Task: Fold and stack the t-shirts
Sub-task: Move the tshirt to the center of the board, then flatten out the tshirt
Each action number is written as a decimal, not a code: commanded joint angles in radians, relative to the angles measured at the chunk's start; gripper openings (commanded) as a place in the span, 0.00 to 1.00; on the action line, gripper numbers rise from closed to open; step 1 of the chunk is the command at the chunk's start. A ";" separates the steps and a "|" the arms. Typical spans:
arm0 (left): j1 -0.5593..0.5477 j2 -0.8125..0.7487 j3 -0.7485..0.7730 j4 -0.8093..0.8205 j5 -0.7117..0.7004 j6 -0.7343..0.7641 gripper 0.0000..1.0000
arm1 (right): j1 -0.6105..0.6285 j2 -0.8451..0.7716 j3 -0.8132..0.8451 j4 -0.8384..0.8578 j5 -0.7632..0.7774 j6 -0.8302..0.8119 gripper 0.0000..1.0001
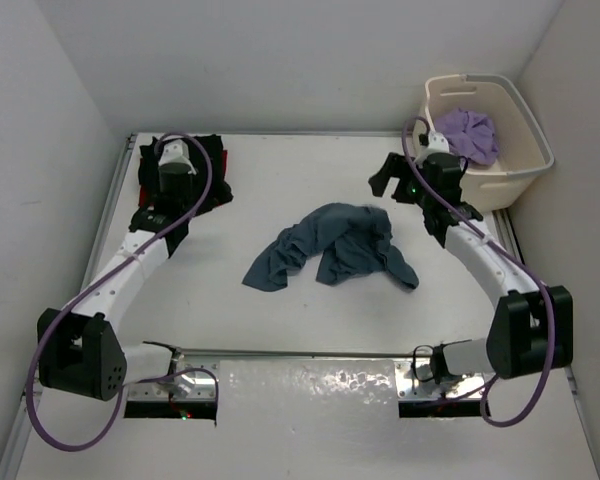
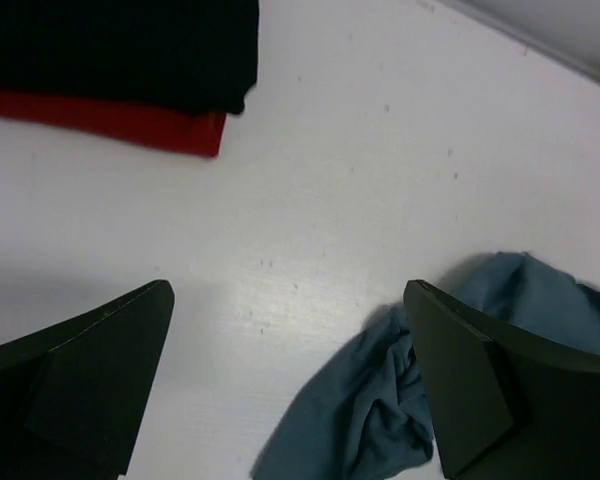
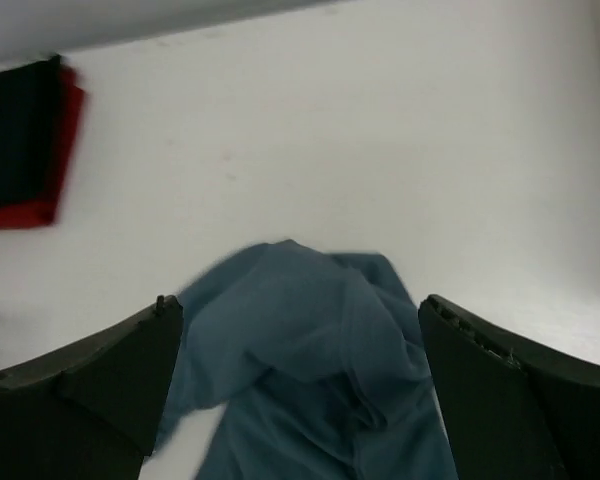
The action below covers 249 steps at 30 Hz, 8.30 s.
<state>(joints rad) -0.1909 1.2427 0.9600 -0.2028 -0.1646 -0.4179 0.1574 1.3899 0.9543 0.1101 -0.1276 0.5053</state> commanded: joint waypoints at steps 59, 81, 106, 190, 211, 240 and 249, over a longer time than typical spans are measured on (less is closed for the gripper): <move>-0.470 -0.309 0.359 0.089 -0.581 0.217 0.00 | -0.067 -0.463 0.367 -0.372 0.684 -0.422 0.00; -0.469 -0.223 0.635 0.186 -0.716 0.537 0.00 | -0.067 -0.413 0.618 -0.510 0.439 -0.383 0.00; -0.077 0.643 0.586 -0.030 0.033 0.099 1.00 | -0.075 -0.209 -0.247 -0.382 0.159 -0.142 0.99; -0.347 0.179 -0.359 -0.280 0.051 -0.378 0.30 | -0.251 -0.060 -0.278 -0.431 0.387 -0.001 0.99; -0.410 0.225 -0.244 -0.328 -0.076 -0.326 0.00 | -0.323 0.121 -0.330 -0.156 0.191 0.053 0.81; -0.410 0.132 -0.138 -0.331 -0.119 -0.265 0.00 | -0.361 -0.024 -0.413 -0.027 0.008 0.079 0.00; -0.409 -0.106 0.186 -0.172 -0.455 -0.104 0.00 | -0.360 -0.304 -0.176 -0.015 -0.055 0.050 0.00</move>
<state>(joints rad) -0.5961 1.2446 1.0393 -0.4973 -0.4496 -0.6212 -0.2050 1.1820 0.6437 0.0380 -0.1799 0.5842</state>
